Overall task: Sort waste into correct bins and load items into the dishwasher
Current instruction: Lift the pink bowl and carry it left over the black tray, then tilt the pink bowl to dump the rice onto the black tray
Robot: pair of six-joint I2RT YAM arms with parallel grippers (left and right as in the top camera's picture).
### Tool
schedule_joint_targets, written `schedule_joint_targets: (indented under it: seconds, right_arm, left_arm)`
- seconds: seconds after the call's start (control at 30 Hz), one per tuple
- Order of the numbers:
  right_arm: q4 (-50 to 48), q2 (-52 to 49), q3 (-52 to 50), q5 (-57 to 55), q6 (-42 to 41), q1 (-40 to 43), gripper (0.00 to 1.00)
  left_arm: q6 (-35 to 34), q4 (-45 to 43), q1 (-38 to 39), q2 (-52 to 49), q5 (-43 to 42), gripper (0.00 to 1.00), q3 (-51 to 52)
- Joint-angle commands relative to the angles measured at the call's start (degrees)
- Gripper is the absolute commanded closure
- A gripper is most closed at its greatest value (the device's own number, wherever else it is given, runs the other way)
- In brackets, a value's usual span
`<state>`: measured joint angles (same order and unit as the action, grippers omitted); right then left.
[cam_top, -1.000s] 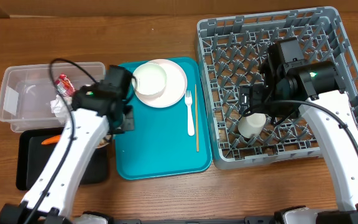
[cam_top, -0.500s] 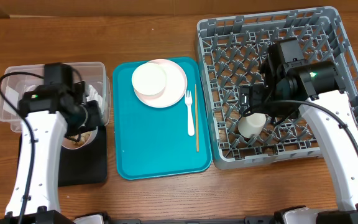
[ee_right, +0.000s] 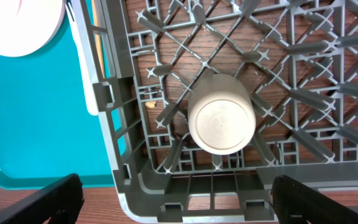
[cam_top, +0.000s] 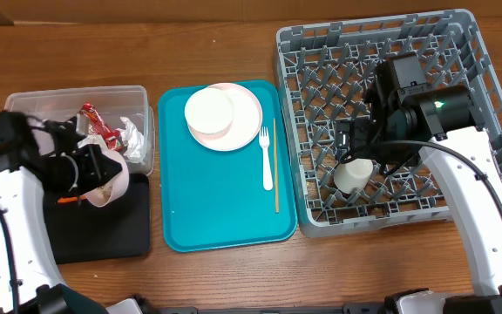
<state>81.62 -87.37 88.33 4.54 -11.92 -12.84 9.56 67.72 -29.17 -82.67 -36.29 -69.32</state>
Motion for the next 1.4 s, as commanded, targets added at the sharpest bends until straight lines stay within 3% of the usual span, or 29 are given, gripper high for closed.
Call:
schedule_joint_targets:
  seconds: [0.0,0.13,0.37,0.6,1.1,1.37]
  right_arm:
    - [-0.3,0.7,1.1,0.3,0.3,-0.2,0.00]
    - [-0.3,0.7,1.1,0.3,0.3,-0.2,0.00]
    - [-0.3,0.7,1.1,0.3,0.3,-0.2,0.00]
    - [-0.3,0.7,1.1,0.3,0.3,-0.2,0.00]
    - [-0.3,0.7,1.1,0.3,0.3,-0.2,0.00]
    - [-0.3,0.7,1.1,0.3,0.3,-0.2,0.00]
  left_arm:
    - [9.1,0.1,-4.5,1.2,-13.4,0.96,3.4]
    - [13.0,0.2,-11.0,1.2,-20.2,0.96,8.3]
    - [18.6,2.4,-19.3,1.2,-21.9,0.96,13.7]
    - [24.5,6.4,-25.4,1.2,-30.0,0.96,16.1]
    - [26.7,11.0,-27.9,1.2,-33.4,0.96,16.5]
    - [31.5,14.5,-27.9,1.2,-36.9,0.96,16.5]
